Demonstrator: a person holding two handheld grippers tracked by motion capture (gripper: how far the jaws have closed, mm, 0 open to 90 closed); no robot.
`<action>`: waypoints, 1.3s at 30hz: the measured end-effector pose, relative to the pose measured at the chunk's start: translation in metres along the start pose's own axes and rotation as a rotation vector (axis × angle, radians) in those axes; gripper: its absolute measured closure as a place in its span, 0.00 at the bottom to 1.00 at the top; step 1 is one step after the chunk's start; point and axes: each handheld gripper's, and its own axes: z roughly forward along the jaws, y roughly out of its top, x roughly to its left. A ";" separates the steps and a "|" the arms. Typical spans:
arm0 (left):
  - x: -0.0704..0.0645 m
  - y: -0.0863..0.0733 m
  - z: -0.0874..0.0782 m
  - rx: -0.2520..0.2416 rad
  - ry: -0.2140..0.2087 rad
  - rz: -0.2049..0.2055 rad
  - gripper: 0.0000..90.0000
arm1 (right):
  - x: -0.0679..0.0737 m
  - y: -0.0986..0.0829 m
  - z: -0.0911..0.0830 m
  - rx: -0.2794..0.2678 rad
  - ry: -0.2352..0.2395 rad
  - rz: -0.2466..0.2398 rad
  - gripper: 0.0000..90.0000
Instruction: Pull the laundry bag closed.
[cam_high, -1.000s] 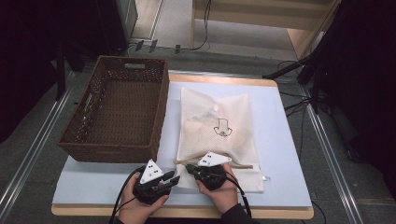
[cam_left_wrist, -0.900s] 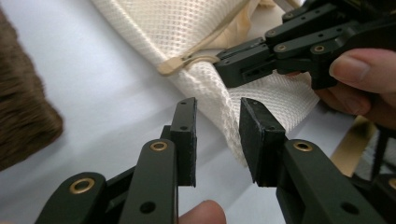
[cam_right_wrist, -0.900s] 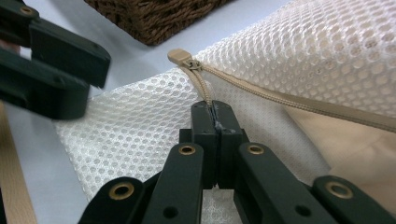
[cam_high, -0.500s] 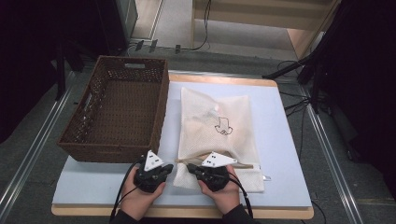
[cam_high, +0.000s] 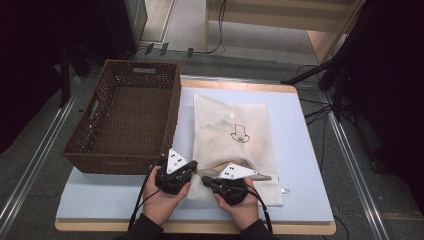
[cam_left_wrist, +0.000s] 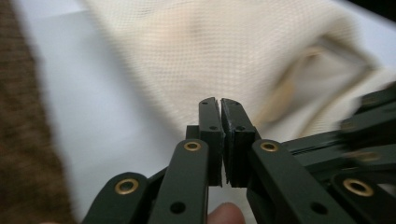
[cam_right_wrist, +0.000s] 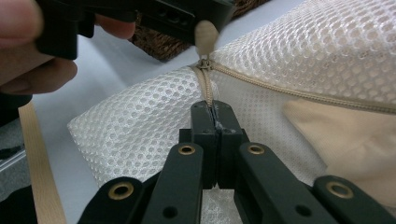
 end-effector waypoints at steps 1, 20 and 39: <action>-0.001 0.000 0.000 -0.004 -0.042 -0.005 0.95 | 0.000 0.000 0.000 0.001 -0.001 0.000 1.00; 0.023 -0.028 -0.003 0.189 -0.184 -0.138 0.56 | -0.001 -0.003 0.002 -0.001 -0.022 -0.006 1.00; 0.018 -0.035 0.006 0.137 -0.177 -0.019 0.95 | -0.014 0.009 -0.001 -0.053 0.083 0.117 0.71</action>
